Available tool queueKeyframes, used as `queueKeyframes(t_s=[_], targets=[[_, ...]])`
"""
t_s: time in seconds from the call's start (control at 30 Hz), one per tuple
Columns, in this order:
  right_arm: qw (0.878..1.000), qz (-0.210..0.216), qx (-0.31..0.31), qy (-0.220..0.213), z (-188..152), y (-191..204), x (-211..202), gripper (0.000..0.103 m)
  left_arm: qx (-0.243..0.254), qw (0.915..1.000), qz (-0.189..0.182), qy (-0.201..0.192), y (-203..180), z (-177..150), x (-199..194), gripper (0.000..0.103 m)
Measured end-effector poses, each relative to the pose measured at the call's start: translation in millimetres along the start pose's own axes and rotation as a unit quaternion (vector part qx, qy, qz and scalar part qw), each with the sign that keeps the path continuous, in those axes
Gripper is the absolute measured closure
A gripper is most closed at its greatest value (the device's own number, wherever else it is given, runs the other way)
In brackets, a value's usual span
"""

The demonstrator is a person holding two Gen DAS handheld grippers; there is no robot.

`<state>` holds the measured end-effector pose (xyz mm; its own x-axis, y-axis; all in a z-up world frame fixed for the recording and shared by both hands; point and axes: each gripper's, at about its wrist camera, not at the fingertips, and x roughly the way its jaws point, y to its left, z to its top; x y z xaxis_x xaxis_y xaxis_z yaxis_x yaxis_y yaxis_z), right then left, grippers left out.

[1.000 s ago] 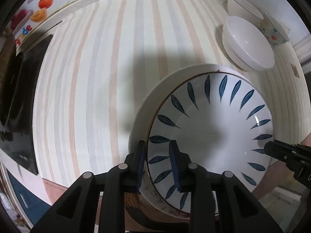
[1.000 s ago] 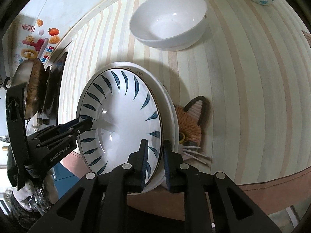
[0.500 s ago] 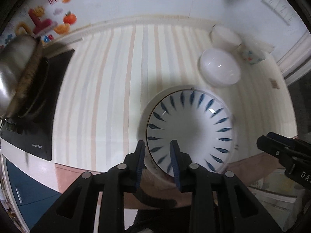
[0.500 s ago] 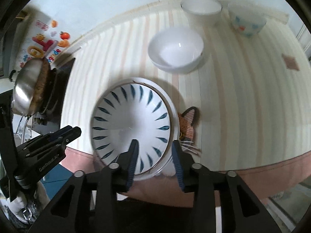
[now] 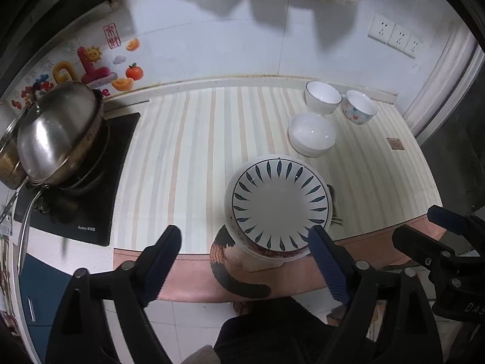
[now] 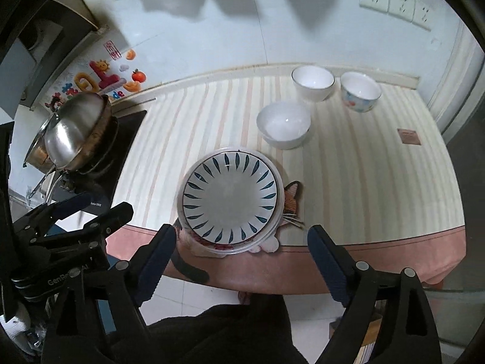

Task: Organize plates and bowls
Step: 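Withdraw both grippers up from the plate stack, then reach both grippers to the red-flowered white bowl and grip its rim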

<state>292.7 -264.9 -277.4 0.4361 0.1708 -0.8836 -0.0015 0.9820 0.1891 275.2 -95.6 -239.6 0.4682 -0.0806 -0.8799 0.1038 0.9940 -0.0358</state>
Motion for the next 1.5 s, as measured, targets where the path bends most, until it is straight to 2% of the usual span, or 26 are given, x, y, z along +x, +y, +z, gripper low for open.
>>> queueKeyframes(t_s=[0.17,0.4,0.63,0.8,0.93,1.0,1.1,1.17,1.27,1.33,1.4,1.47,1.5], targets=[[1.0,-0.011,0.001,-0.019,-16.4,8.5,-26.5,0.01,0.0,1.0,-0.004,-0.008,0.5,-14.7,-17.4,0.01],[1.0,-0.015,0.01,-0.02,-34.2,9.5,-38.1,0.009,0.002,0.9999,-0.005,-0.012,-1.5,-24.3,-27.1,0.01],[0.999,-0.005,0.028,-0.015,-28.4,-4.6,-35.3,0.008,-0.004,0.9999,-0.011,-0.006,-5.4,-14.8,-19.3,0.005],[0.999,0.014,0.045,-0.005,-8.8,-29.1,-17.8,0.008,-0.02,0.9998,-0.009,0.0,-13.2,10.3,4.8,0.005],[0.995,0.059,0.076,0.006,21.4,-67.3,10.7,0.008,-0.025,0.9996,-0.006,0.014,-25.5,45.5,42.0,0.005],[0.992,0.081,0.094,0.011,41.2,-90.3,30.2,0.008,-0.027,0.9991,0.006,0.033,-32.7,66.8,72.0,0.005],[0.99,0.095,0.106,0.021,68.2,-118.3,62.8,0.008,-0.041,0.9977,-0.001,0.054,-40.3,100.0,118.8,0.005],[0.986,0.121,0.108,0.032,88.9,-138.3,92.3,0.008,-0.044,0.9973,-0.007,0.058,-46.8,122.0,148.8,0.005],[0.986,0.127,0.103,0.038,115.4,-160.6,133.1,0.008,-0.039,0.997,-0.004,0.067,-55.9,145.2,186.5,0.005],[0.986,0.122,0.1,0.058,130.5,-170.7,164.3,0.008,-0.035,0.9958,-0.007,0.084,-61.3,157.9,213.5,0.005],[0.983,0.128,0.104,0.079,142.1,-180.8,195.7,0.01,-0.031,0.9934,-0.023,0.108,-66.6,167.1,241.1,0.011],[0.981,0.134,0.107,0.095,150.9,-189.2,223.0,0.015,-0.03,0.99,-0.034,0.134,-71.9,173.7,267.8,0.029],[0.98,0.119,0.122,0.098,154.1,-193.0,234.9,0.019,-0.026,0.9878,-0.04,0.148,-75.2,175.6,281.3,0.034]])
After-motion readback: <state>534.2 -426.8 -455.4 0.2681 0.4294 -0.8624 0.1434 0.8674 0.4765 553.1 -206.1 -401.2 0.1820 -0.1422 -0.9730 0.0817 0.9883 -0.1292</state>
